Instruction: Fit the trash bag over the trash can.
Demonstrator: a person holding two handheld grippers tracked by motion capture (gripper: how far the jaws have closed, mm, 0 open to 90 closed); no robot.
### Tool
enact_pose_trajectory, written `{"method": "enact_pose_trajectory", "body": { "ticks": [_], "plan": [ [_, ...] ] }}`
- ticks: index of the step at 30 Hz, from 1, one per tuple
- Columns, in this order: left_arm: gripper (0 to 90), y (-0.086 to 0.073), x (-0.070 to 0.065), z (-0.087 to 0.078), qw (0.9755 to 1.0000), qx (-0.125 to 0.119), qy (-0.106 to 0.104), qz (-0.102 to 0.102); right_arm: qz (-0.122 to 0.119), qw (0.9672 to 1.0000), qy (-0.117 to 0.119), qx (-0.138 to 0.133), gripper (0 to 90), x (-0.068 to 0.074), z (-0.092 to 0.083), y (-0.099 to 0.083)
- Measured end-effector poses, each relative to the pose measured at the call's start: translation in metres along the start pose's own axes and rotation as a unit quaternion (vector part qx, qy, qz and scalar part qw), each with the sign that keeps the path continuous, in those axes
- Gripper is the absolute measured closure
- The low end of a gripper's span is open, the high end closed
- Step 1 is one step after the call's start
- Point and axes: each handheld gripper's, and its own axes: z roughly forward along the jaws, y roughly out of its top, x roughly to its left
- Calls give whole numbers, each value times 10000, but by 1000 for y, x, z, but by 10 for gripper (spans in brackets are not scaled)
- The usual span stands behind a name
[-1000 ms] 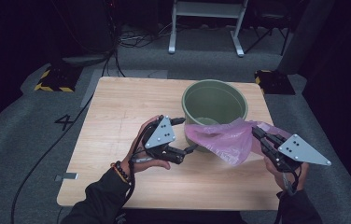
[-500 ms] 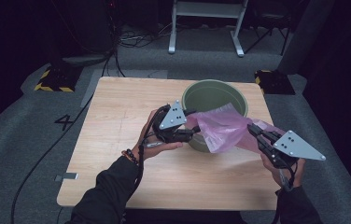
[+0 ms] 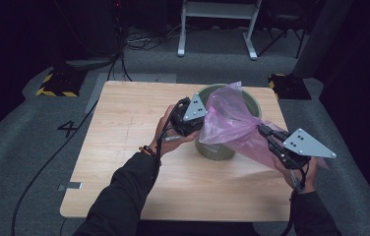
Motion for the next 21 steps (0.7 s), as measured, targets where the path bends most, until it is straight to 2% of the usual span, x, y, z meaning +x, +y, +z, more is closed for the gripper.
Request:
{"method": "enact_pose_trajectory", "body": {
  "ticks": [10, 15, 19, 21],
  "plan": [
    [844, 11, 17, 27, 9991, 380, 96, -187, -144, 9993, -67, 347, 900, -13, 18, 15],
    [808, 11, 25, 40, 9970, 713, 159, -270, -318, 9965, -36, 767, 900, -17, 36, 21],
    [701, 7, 31, 46, 9955, 852, 221, -362, -451, 9928, 27, 1112, 900, -17, 50, 23],
    [568, 5, 35, 47, 9942, 881, 370, -497, -455, 9907, 91, 1278, 900, -17, 57, 22]
  ]
}}
